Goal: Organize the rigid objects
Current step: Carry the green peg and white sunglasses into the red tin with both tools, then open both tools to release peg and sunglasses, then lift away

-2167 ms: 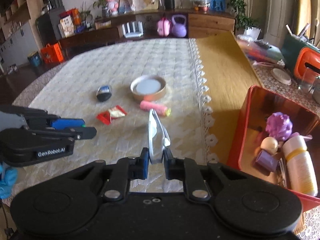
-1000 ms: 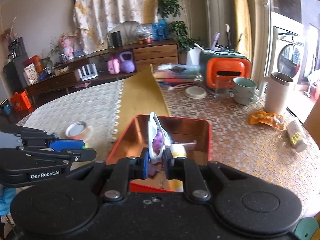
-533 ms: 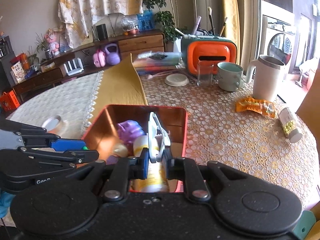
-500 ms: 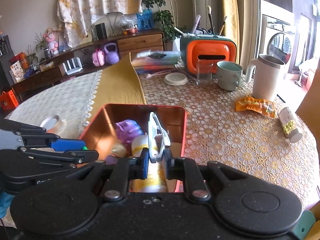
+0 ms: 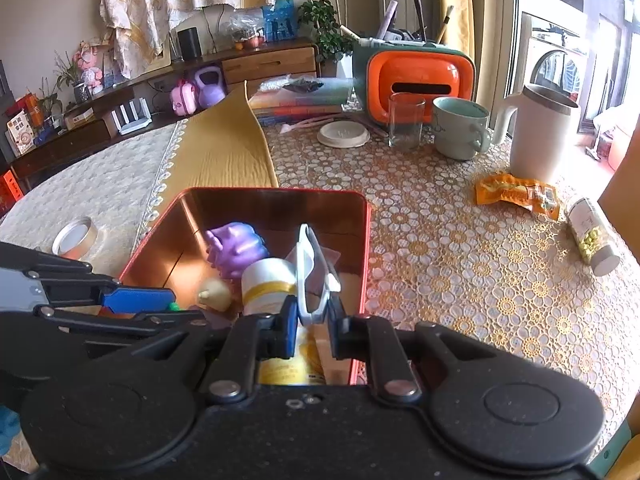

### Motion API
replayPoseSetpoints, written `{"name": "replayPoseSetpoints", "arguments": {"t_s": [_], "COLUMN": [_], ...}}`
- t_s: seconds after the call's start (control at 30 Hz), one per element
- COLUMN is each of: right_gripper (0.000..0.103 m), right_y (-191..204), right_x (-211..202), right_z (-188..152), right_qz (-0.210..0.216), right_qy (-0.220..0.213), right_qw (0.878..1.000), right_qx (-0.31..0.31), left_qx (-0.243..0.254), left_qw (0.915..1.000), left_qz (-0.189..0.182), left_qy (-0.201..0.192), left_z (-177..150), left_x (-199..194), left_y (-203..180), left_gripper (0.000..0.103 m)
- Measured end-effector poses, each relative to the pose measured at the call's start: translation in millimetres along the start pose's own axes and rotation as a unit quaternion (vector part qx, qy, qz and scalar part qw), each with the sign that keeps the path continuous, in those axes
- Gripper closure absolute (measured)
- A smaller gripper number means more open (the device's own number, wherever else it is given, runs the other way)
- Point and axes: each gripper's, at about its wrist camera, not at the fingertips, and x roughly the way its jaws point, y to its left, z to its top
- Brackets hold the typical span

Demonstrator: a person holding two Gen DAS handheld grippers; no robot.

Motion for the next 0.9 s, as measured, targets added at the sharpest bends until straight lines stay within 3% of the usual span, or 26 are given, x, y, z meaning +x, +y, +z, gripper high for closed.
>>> {"name": "replayPoseSetpoints", "arguments": {"t_s": [0.4,0.67,0.9], "right_gripper": [0.079,0.066,0.064], "right_y": [-0.5,3.6,6.7], "right_x": [-5.1,-12.9,-23.6], "right_z": [-6.2,-8.7,-9.6], "right_qz": [-0.001,0.008,0.014], "right_qy": [0.016,0.021,0.021], "right_qw": [1.000,1.000,1.000], "right_qx": [0.009,0.010,0.012], "left_qx": [-0.029,-0.045,-0.059], "left_qw": [0.9989,0.9983,0.9978], "left_qz": [-0.013,-0.016,-0.028], "left_qy": [0.035,0.034,0.017], "left_z": [-5.7,-7.6,-13.6], "left_x": [10.6,2.4,-17.9], "left_y": [5.1,8.0,12.6], "left_gripper": [0.078,0.078,0.074]}}
